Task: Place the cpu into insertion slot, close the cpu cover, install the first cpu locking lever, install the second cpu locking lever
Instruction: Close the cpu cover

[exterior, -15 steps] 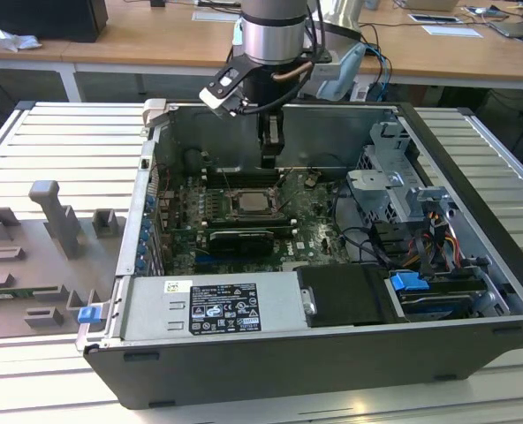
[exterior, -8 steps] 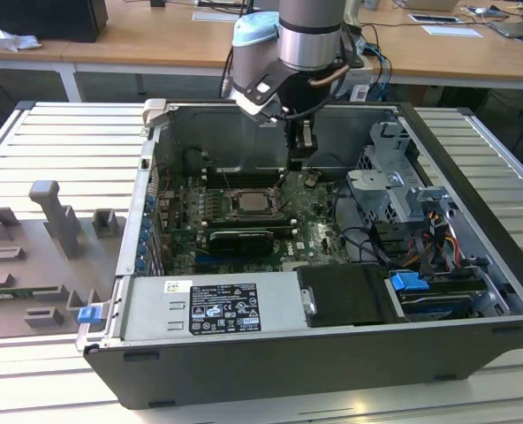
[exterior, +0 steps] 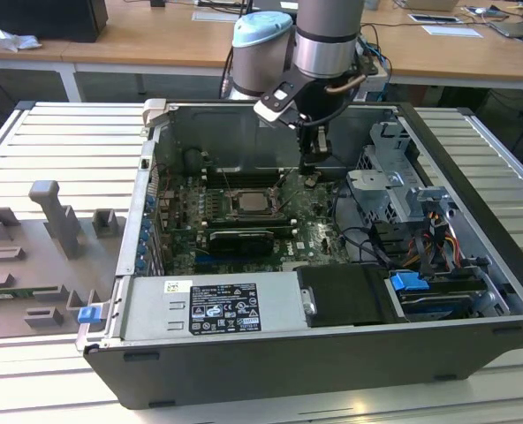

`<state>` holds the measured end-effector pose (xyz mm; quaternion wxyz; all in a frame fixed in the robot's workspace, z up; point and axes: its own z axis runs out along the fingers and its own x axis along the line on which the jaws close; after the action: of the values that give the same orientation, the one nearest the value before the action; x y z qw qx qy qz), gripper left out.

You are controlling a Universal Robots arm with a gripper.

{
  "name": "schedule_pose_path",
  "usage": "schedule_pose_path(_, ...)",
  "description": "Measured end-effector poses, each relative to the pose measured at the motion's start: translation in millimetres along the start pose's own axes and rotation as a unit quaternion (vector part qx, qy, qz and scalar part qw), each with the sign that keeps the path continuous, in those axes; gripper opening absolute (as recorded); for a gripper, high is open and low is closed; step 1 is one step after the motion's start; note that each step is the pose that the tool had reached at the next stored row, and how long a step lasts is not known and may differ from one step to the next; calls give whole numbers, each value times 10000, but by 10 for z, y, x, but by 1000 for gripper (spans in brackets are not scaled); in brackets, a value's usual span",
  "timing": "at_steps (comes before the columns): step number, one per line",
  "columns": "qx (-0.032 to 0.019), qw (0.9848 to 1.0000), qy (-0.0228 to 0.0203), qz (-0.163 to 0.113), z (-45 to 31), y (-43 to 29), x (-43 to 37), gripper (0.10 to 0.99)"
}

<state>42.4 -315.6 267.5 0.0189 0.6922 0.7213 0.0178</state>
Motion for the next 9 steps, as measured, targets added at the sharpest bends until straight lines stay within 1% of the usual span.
schedule_pose_path(5,0,10000,0,-1,98,29,-4,106)
schedule_pose_path(6,0,10000,0,0,120,27,-21,106)
schedule_pose_path(9,-1,10000,0,1,140,10,-45,106)
